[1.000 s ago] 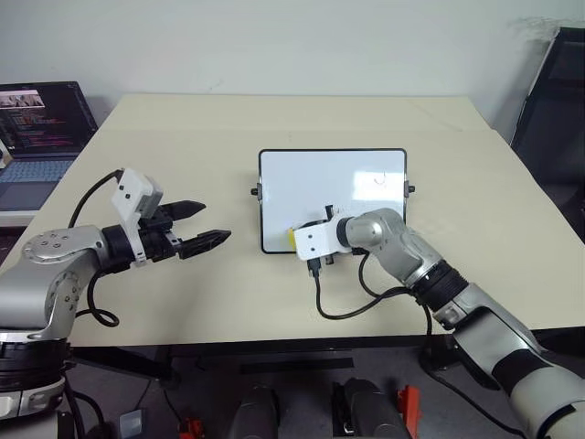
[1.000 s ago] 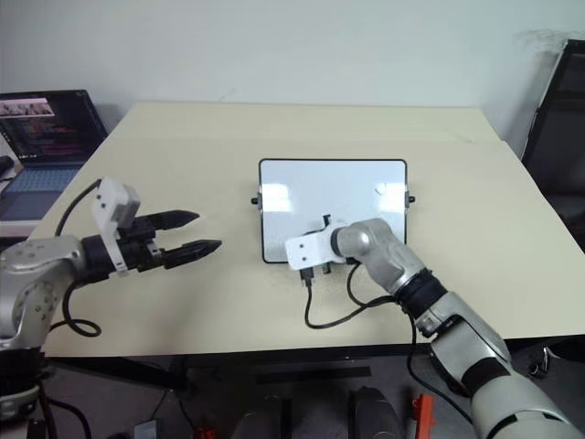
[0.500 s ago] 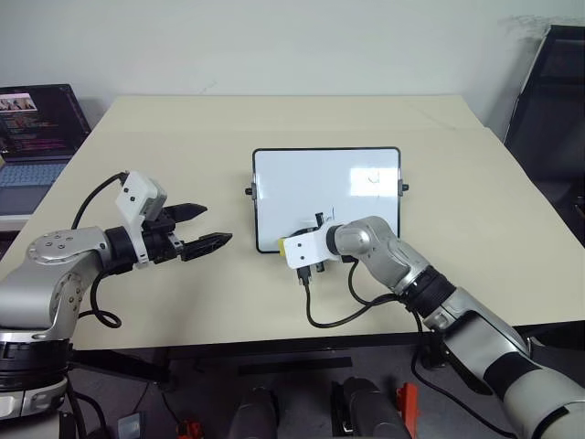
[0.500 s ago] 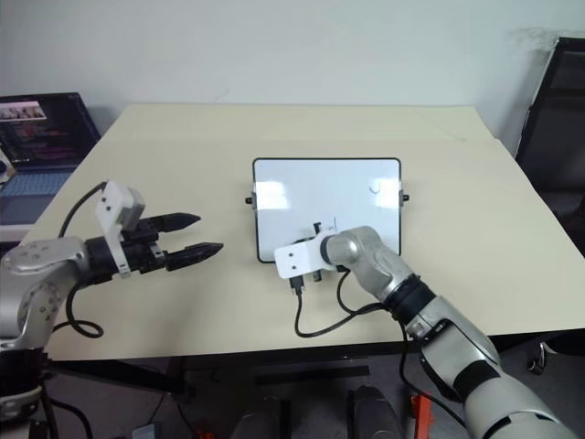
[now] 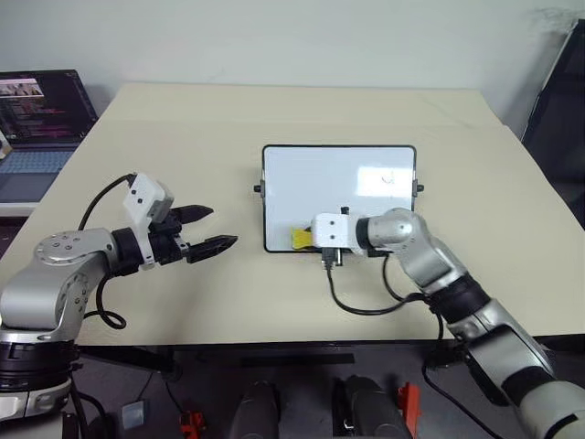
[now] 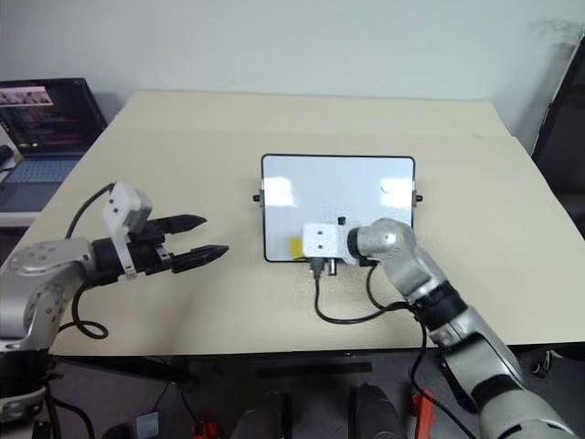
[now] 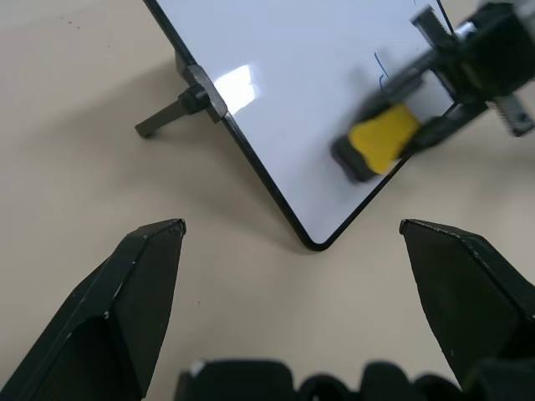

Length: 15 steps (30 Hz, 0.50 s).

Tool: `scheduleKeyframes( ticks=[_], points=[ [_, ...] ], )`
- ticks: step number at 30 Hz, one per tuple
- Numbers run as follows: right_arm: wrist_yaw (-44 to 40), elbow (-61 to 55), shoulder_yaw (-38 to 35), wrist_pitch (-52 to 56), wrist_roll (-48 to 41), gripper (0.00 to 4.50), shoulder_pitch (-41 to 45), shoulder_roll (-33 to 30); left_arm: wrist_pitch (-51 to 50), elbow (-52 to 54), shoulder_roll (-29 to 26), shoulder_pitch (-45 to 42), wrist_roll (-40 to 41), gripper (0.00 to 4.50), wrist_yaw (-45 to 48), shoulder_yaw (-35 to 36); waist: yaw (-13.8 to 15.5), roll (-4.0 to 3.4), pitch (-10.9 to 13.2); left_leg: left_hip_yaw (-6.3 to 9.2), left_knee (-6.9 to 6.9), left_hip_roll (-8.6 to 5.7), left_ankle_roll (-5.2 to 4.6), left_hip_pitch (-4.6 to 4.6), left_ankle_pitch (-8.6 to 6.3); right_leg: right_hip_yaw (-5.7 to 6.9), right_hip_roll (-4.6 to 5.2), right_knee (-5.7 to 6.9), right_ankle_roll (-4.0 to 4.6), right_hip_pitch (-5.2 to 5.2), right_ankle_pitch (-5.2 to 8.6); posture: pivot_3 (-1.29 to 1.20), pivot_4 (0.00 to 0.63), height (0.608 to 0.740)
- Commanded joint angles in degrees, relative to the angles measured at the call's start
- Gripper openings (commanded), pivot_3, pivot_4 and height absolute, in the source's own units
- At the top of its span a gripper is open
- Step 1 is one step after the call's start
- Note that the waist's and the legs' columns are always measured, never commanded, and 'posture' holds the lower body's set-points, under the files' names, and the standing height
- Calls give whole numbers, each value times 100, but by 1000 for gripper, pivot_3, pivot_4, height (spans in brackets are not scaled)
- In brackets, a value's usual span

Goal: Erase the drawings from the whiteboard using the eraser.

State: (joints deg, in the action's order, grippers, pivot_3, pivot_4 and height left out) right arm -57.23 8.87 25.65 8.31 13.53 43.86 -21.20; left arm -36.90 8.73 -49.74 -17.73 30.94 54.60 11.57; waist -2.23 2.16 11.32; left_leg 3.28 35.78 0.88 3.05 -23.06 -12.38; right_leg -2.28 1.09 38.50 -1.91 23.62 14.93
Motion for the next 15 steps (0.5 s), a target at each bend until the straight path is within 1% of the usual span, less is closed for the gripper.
scheduleKeyframes(
  ticks=[1, 4, 8, 12, 15],
  points=[
    [-611, -1205, -695, 596, -793, 1101, 31, -510, 69, 289, -102, -117, 57, 4500, 98, 42, -5, -3, 18, -1, -2, 0, 1, 0, -1, 0, 0, 1, 1, 3, 1, 0, 150, 740],
    [-721, -1427, -1084, 865, -936, 1100, -12, -1138, 69, 329, -148, -251, 3, 4500, 166, -73, 3, -3, 18, 1, -5, 0, 2, 0, -2, 5, -1, 0, -4, 5, 10, 0, 150, 740],
    [-711, -1279, -1429, 888, -955, 1099, -148, -1834, 95, 373, -179, -438, -74, 4500, 218, -227, 28, -3, 20, -2, -4, -1, 2, 1, -2, 4, -1, -1, -9, 5, 17, 0, 150, 740],
    [-599, -984, -1576, 624, -839, 1099, -321, -2281, 132, 409, -170, -567, -149, 4500, 231, -332, 9, -3, 20, -14, -4, 0, 2, 3, -2, -4, -2, -1, -11, 5, 16, 0, 150, 740],
    [-561, -893, -1682, 506, -905, 1099, -340, -2472, 167, 408, -194, -583, -204, 4500, 267, -357, -9, -4, 21, -16, -5, 0, 1, 3, -2, -6, -2, 0, -11, 5, 16, 0, 150, 740]
  ],
)
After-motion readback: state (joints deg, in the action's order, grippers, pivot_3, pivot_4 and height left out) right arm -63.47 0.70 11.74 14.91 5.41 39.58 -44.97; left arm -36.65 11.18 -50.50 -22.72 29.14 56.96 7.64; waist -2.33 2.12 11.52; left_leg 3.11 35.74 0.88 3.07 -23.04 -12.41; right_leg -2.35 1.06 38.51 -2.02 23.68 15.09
